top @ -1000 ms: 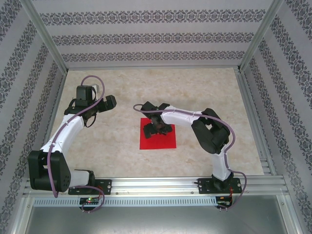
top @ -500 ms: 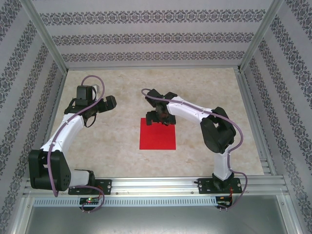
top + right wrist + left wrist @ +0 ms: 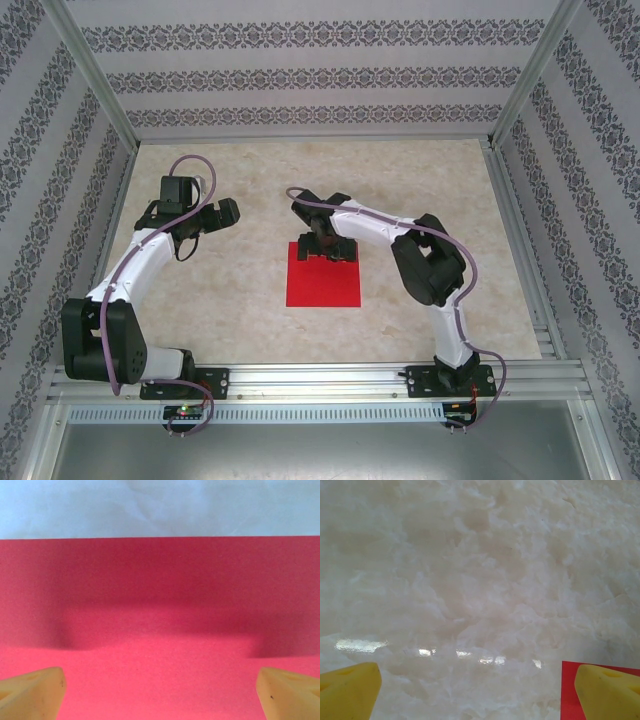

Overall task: Fold a paper plane with a square sheet of paper (pick it up from the middle)
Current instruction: Move the square sheet of paper to the center of the table.

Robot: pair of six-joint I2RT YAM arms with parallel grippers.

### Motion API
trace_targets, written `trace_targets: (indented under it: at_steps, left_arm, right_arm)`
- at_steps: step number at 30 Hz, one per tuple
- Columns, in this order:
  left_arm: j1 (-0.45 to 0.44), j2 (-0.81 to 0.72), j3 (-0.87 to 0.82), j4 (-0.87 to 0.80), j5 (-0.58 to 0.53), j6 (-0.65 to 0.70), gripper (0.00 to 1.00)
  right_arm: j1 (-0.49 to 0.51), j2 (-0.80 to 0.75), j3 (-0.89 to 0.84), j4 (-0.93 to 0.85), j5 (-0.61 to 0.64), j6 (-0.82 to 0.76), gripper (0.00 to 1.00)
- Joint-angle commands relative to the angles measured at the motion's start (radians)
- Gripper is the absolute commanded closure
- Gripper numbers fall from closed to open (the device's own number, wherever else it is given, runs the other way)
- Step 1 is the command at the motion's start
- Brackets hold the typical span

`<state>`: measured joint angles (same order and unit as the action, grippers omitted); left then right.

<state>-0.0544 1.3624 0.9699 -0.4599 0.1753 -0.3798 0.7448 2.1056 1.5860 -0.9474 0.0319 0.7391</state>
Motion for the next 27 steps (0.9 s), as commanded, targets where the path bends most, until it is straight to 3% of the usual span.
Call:
trace_targets:
  at_steps: [1,9,20,27]
  left_arm:
    - [-0.004,0.009,0.023,-0.010,0.012,-0.022,0.00]
    - [-0.004,0.019,0.021,-0.008,0.019,-0.030,0.00]
    - [-0.004,0.045,0.019,-0.011,0.076,-0.063,0.00]
    - [-0.007,0.050,-0.010,-0.018,0.135,-0.085,0.00]
  right_arm:
    - [0.020,0.023,0.037,-0.029,-0.003,0.001,0.02]
    - [0.022,0.073,0.024,-0.044,-0.002,-0.009,0.03]
    - [0.001,0.111,-0.021,0.004,-0.050,-0.006,0.23]
    - [0.001,0.101,-0.030,0.009,-0.016,-0.013,0.26]
